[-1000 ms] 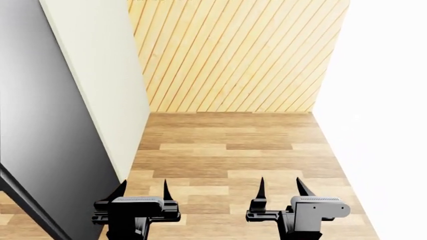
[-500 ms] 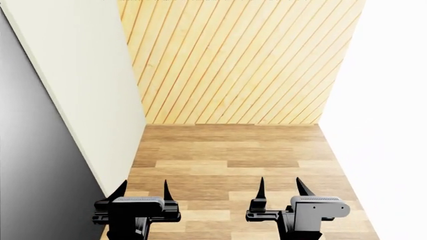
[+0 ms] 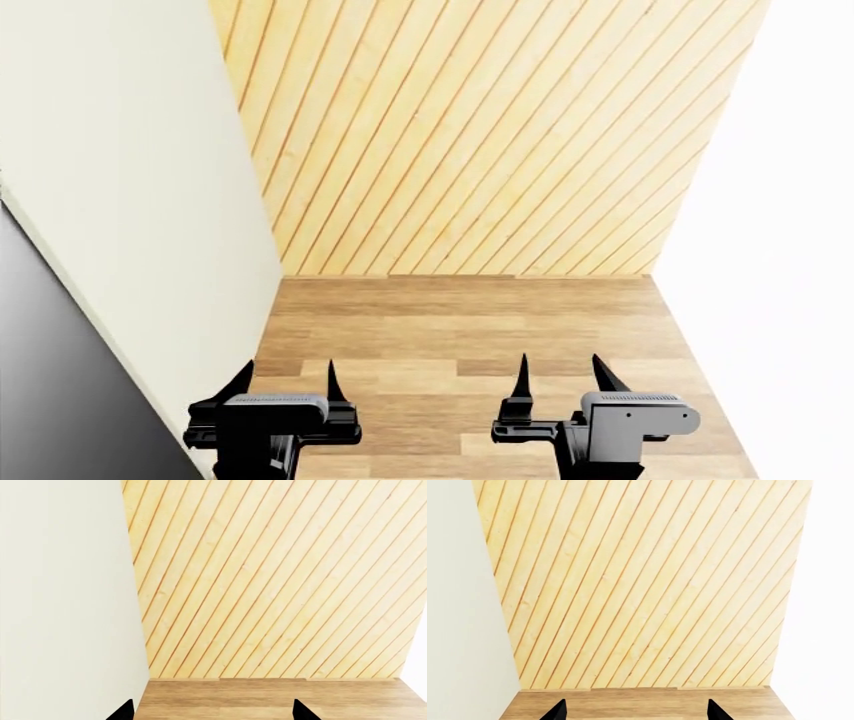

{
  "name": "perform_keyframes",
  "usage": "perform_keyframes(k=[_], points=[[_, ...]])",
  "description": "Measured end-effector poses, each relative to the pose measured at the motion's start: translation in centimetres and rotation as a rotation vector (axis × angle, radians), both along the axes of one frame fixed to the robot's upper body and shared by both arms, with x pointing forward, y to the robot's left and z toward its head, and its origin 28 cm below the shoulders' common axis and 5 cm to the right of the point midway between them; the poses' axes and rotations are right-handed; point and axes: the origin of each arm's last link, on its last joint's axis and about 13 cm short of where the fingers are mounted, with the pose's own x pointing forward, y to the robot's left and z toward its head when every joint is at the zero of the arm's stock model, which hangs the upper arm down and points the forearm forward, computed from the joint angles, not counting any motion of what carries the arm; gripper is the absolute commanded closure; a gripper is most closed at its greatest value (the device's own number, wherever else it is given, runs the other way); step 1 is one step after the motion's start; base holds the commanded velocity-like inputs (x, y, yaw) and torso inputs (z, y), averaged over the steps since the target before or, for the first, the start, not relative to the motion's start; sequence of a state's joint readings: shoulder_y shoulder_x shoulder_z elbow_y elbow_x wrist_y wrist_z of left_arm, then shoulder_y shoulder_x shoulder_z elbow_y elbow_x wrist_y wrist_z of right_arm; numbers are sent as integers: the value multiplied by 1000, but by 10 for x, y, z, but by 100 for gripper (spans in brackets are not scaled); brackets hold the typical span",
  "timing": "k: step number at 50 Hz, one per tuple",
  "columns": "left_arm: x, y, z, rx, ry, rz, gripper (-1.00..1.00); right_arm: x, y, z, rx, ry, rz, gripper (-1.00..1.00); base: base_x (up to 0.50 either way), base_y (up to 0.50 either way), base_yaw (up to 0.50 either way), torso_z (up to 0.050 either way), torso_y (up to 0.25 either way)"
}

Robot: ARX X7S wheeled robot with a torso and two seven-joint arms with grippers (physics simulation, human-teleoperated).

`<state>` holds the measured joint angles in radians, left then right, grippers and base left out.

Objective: Close the fridge door

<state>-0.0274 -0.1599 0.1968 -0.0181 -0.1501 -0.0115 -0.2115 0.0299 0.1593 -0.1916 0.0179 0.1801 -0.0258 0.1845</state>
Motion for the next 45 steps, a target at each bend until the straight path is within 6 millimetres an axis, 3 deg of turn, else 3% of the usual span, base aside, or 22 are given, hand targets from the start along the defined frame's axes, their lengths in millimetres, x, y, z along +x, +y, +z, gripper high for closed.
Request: perform_keyframes(k=[8,22,45], points=[[0,0,0,1,1,-1,-100,0,0,0,0,2,-1,-100,486,0,0,0,1],[0,0,0,2,1,-2,-100,0,0,0,-4,2,-1,-100,15,3,0,0,0],[0,0,0,2,2,-4,-100,0,0,0,-8,3,0,-100,0,428,0,0,0]])
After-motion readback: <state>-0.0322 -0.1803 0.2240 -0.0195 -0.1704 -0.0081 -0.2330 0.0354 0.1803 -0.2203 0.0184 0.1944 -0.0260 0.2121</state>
